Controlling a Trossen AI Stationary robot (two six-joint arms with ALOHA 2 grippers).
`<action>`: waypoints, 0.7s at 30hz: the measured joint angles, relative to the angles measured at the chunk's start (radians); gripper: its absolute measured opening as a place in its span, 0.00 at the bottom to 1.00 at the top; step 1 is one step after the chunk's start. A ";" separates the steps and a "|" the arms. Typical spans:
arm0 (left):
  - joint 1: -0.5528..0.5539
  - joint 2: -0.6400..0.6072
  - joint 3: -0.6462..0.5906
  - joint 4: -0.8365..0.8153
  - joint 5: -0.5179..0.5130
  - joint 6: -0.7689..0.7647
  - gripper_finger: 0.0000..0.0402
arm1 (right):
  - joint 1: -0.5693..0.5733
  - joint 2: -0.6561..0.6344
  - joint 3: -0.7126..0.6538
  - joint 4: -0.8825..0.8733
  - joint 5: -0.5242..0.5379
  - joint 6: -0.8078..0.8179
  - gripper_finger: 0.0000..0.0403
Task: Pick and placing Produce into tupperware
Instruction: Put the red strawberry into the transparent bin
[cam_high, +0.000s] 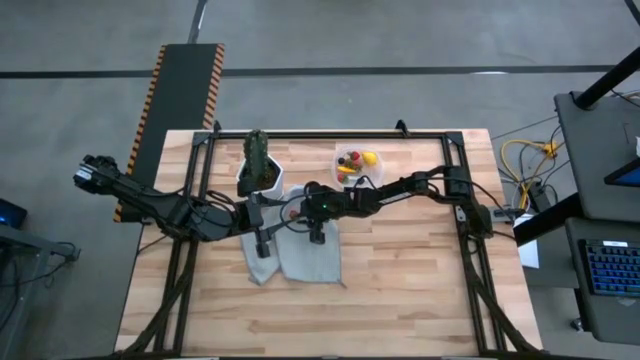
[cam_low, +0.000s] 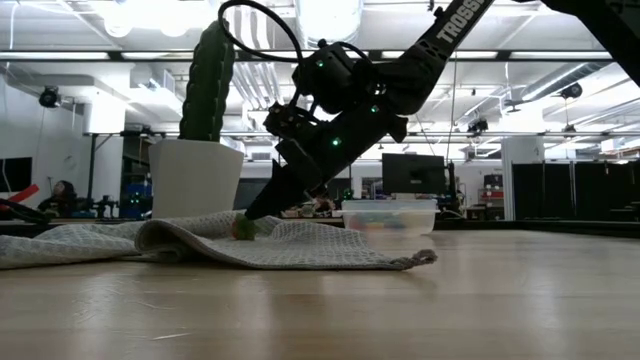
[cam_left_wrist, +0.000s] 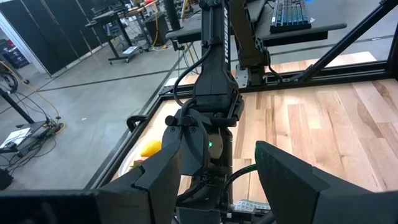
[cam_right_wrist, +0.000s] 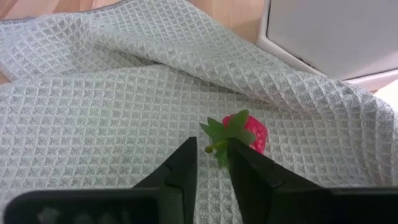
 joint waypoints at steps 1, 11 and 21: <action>0.000 0.000 0.000 0.000 0.000 0.000 0.47 | 0.000 0.000 0.000 0.000 0.000 -0.002 0.20; 0.000 0.000 0.000 0.000 0.000 0.000 0.47 | -0.006 0.000 -0.005 -0.002 0.001 -0.030 0.03; 0.000 0.000 0.000 0.000 0.000 0.000 0.47 | -0.013 -0.005 0.006 -0.051 0.001 -0.030 0.02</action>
